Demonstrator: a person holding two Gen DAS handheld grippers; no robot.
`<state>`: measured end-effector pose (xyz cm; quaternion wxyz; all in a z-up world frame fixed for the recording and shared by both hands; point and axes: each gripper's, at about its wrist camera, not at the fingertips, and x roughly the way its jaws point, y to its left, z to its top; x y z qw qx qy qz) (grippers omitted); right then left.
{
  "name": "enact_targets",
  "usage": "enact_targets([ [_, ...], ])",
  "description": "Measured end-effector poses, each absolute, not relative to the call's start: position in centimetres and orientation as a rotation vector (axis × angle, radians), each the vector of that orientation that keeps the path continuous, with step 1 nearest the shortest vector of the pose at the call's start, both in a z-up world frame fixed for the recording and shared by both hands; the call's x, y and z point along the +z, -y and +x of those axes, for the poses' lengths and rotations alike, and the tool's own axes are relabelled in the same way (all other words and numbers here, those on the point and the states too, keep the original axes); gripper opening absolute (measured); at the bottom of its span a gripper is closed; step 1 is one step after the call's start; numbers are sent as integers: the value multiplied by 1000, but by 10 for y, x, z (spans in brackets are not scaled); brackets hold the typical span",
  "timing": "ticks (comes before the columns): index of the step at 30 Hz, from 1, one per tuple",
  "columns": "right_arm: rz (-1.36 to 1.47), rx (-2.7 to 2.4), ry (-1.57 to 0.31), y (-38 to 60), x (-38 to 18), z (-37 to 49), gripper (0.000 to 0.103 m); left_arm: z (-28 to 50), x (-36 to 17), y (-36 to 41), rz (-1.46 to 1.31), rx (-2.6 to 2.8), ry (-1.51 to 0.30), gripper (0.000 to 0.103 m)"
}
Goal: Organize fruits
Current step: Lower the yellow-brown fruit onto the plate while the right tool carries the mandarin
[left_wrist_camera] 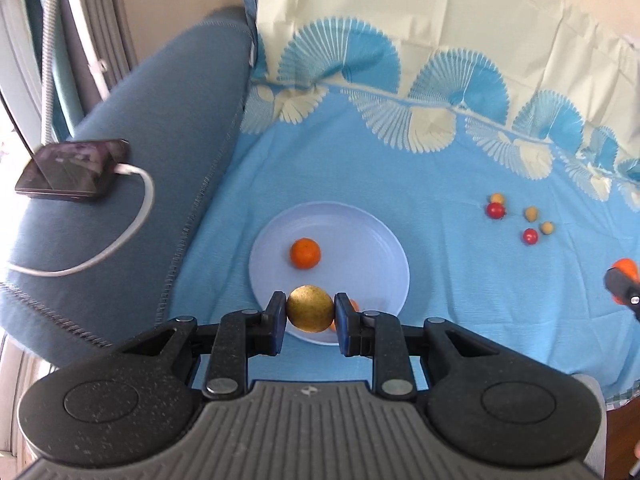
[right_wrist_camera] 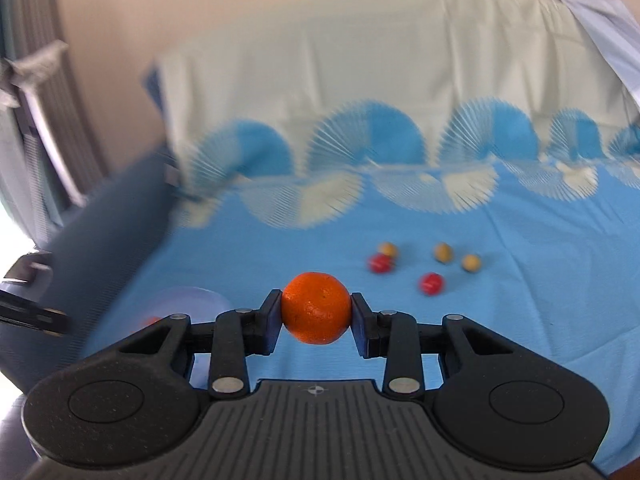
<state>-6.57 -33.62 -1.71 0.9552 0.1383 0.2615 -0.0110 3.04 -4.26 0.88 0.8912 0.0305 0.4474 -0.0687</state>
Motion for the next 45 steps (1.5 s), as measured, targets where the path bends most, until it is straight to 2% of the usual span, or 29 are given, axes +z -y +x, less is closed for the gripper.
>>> enact_targets([
  [5,260,49,-430,306,28,-109,37,-11,35,17,35,-133,-850,28],
  [10,246,116,-406,281,50,-142,37,-42,47,-1,14,-120,-818,28],
  [23,209,205,-476,221,40,-166,37,-75,49,-33,-36,-130,-814,28],
  [33,178,209,-562,202,14,-132,37,-44,19,-22,-22,-147,-883,28],
  [45,149,164,-705,192,-54,-22,37,61,-44,2,18,-109,-1000,28],
])
